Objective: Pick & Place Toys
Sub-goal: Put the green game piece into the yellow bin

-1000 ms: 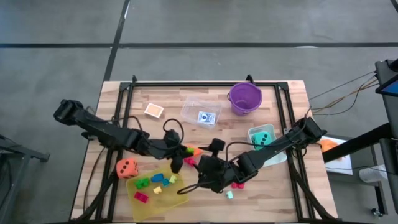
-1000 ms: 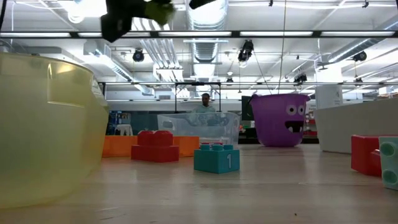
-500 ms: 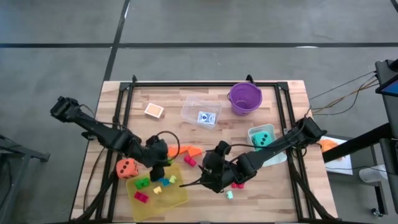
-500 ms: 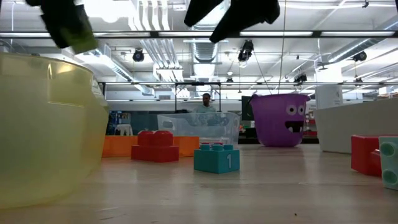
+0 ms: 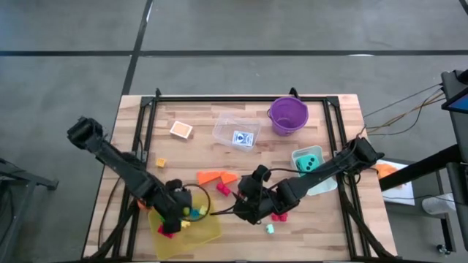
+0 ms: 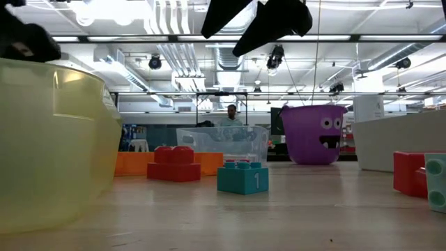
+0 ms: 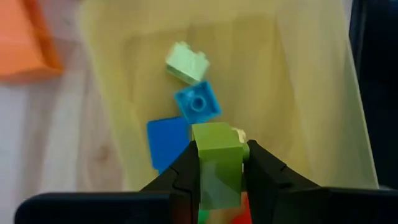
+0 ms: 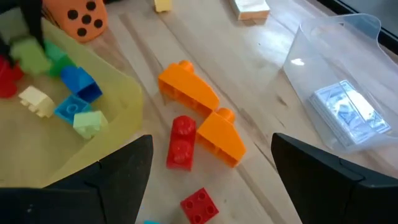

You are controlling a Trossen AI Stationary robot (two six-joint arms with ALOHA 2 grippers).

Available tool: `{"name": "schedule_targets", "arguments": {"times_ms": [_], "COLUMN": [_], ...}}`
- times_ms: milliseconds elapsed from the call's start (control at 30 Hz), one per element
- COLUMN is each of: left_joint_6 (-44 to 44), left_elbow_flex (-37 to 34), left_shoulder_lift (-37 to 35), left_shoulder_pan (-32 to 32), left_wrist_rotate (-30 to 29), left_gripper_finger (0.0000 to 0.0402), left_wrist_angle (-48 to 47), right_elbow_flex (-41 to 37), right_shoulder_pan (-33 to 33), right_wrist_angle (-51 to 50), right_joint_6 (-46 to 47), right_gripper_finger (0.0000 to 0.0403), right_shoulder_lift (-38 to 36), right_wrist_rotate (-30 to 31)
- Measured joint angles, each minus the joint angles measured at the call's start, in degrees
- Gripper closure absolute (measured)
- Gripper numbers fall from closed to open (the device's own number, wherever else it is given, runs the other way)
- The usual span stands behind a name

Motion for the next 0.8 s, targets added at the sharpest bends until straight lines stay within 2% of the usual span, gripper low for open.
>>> {"name": "schedule_targets", "arguments": {"times_ms": [233, 633, 800], "left_joint_6": [0.10, -1.44, -1.43], "left_elbow_flex": [0.02, 0.00, 0.00], "left_shoulder_lift": [5.48, 9.29, 9.73], "left_shoulder_pan": [-3.13, -3.88, -3.83], "left_wrist_rotate": [6.64, 7.43, 7.03], "left_gripper_finger": [0.0327, 0.0327, 0.0327], "left_wrist_angle": [3.23, 2.83, -0.19], "right_elbow_flex": [0.00, 0.00, -0.02], "right_shoulder_pan": [-0.23, -0.18, -0.25], "right_wrist_angle": [1.41, 4.66, 4.93], "right_joint_6": [-0.15, -0.57, -1.22], "right_gripper_finger": [0.0079, 0.0079, 0.0079], "right_shoulder_lift": [1.54, 4.26, 4.46], "right_wrist_rotate": [-0.32, -3.25, -3.26]}}
